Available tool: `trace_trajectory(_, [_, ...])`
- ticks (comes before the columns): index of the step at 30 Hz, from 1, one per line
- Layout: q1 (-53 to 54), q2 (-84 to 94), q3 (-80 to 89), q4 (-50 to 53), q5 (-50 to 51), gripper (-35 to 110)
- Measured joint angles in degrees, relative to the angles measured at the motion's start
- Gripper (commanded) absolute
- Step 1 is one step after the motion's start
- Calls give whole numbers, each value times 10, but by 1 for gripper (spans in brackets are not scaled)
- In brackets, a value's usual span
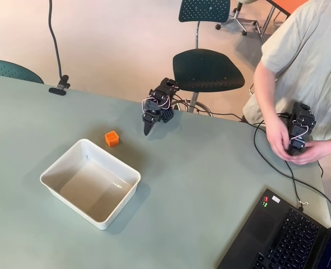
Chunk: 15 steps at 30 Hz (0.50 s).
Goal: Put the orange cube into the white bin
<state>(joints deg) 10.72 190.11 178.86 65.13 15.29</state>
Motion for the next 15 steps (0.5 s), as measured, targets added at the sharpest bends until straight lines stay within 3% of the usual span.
trace_trajectory(11, [0, 0, 3, -3, 0, -3])
trace_trajectory(15, [1, 0, -19, -48, 0, -3])
